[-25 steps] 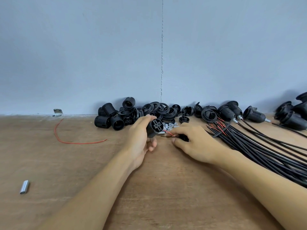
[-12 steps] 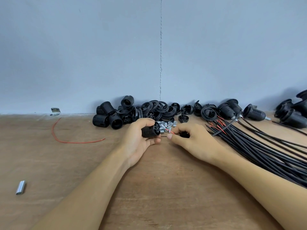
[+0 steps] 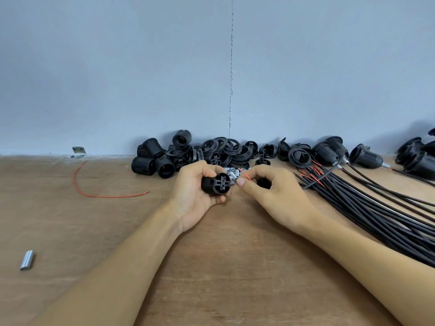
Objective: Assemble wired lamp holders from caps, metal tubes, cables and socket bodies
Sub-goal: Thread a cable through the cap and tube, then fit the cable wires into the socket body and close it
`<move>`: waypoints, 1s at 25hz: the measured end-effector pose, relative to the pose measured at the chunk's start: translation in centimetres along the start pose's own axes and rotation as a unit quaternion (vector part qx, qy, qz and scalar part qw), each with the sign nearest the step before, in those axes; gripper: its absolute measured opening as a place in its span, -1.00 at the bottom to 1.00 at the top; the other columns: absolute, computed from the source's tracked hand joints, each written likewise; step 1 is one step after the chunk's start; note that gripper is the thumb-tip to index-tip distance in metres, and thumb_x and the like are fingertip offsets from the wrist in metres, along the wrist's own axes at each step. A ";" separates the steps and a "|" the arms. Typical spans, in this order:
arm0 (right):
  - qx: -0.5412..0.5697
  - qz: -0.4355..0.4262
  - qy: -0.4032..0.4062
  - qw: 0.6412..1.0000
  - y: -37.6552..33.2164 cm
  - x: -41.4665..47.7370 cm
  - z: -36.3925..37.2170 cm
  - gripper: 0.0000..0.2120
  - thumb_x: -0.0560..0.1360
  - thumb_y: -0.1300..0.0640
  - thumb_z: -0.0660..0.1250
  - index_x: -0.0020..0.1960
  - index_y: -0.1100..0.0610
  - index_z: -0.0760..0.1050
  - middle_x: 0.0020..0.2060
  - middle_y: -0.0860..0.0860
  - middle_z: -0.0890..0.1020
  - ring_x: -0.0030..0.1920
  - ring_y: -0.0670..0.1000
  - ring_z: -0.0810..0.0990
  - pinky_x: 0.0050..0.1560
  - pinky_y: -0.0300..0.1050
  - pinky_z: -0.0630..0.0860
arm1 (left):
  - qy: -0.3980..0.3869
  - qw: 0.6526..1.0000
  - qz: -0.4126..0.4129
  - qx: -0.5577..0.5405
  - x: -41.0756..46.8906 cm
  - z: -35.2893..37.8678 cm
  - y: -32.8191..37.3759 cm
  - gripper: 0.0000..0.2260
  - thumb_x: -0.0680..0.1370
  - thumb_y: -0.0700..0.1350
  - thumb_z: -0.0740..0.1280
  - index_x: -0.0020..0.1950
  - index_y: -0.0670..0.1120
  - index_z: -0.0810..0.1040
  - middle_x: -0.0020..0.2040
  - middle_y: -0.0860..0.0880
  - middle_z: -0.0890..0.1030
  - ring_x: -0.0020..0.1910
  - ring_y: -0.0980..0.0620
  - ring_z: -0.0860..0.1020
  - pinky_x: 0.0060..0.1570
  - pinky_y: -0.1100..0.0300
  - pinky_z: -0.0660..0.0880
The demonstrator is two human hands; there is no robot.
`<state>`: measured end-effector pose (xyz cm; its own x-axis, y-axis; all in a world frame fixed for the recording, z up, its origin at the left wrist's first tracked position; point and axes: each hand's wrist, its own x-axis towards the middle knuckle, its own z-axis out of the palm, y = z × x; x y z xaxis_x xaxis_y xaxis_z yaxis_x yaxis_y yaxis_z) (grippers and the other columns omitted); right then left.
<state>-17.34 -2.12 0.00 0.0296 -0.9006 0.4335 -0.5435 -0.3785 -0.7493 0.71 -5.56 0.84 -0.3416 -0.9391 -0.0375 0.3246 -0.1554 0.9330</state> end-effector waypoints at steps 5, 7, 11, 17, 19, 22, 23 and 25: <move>0.012 -0.005 0.012 1.000 -0.5 -0.2 0.1 -0.90 0.50 -0.01 0.45 -0.19 -0.10 0.62 -0.27 -0.09 0.63 -0.22 -0.08 0.55 -0.09 -0.11 0.48 | -0.009 1.000 0.001 0.011 0.1 0.1 0.0 -0.79 0.26 -0.13 0.21 -0.19 -0.20 0.51 -0.30 -0.18 0.56 -0.42 -0.09 0.46 -0.48 0.19 0.39; 0.021 -0.005 0.013 1.000 -0.7 -0.3 0.1 -0.89 0.49 0.00 0.46 -0.21 -0.11 0.61 -0.26 -0.05 0.63 -0.21 -0.05 0.55 -0.09 -0.08 0.48 | -0.010 1.000 0.001 0.021 0.1 0.3 0.0 -0.79 0.26 -0.12 0.20 -0.20 -0.19 0.51 -0.28 -0.19 0.58 -0.45 -0.08 0.45 -0.51 0.21 0.36; 0.031 -0.014 0.015 0.999 -1.0 -0.5 0.2 -0.90 0.49 -0.01 0.46 -0.19 -0.06 0.62 -0.27 -0.03 0.62 -0.23 -0.06 0.54 -0.13 -0.17 0.44 | -0.011 0.999 0.005 0.046 -0.1 0.4 0.1 -0.79 0.26 -0.10 0.20 -0.20 -0.18 0.49 -0.27 -0.21 0.57 -0.49 -0.06 0.42 -0.53 0.24 0.28; 0.016 -0.017 0.022 0.999 -1.2 -0.6 0.3 -0.91 0.50 0.02 0.45 -0.18 -0.03 0.62 -0.27 -0.03 0.62 -0.22 -0.08 0.54 -0.14 -0.21 0.43 | -0.014 0.998 0.011 0.059 -0.1 0.6 -0.1 -0.79 0.25 -0.11 0.25 -0.19 -0.18 0.48 -0.29 -0.20 0.55 -0.50 -0.05 0.41 -0.53 0.24 0.27; 0.024 -0.016 0.021 0.999 -1.2 -0.6 0.2 -0.90 0.50 0.04 0.45 -0.19 -0.03 0.62 -0.28 -0.02 0.61 -0.26 -0.12 0.51 -0.16 -0.22 0.42 | -0.013 0.998 0.011 0.059 0.0 0.6 -0.1 -0.81 0.25 -0.12 0.24 -0.20 -0.17 0.49 -0.31 -0.18 0.56 -0.49 -0.04 0.41 -0.52 0.24 0.27; 0.027 -0.012 0.017 0.999 -1.4 -0.7 0.2 -0.89 0.51 0.05 0.46 -0.19 -0.01 0.62 -0.28 0.01 0.61 -0.27 -0.14 0.49 -0.17 -0.21 0.42 | -0.012 0.998 0.012 0.060 0.0 0.6 -0.2 -0.82 0.25 -0.11 0.23 -0.22 -0.16 0.50 -0.33 -0.17 0.56 -0.50 -0.04 0.41 -0.52 0.22 0.27; 0.023 -0.011 0.018 1.000 -1.4 -0.7 0.2 -0.89 0.51 0.05 0.46 -0.19 -0.01 0.62 -0.28 0.01 0.61 -0.26 -0.13 0.50 -0.16 -0.21 0.42 | -0.012 0.998 0.013 0.059 0.1 0.6 -0.2 -0.82 0.25 -0.11 0.23 -0.23 -0.16 0.50 -0.33 -0.17 0.56 -0.50 -0.04 0.41 -0.53 0.22 0.28; 0.010 -0.013 0.023 1.000 -1.5 -0.7 0.3 -0.89 0.51 0.06 0.45 -0.20 -0.02 0.61 -0.27 0.01 0.62 -0.24 -0.08 0.52 -0.16 -0.24 0.41 | -0.011 0.998 0.017 0.062 0.1 0.6 -0.3 -0.84 0.29 -0.12 0.24 -0.21 -0.16 0.50 -0.34 -0.16 0.55 -0.50 -0.03 0.42 -0.54 0.22 0.30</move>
<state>-16.29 -1.03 0.69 0.0037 -0.8800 0.4750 -0.5263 -0.4056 -0.7473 0.00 -5.42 0.75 -0.3519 -0.9360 0.0022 0.2253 -0.0824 0.9708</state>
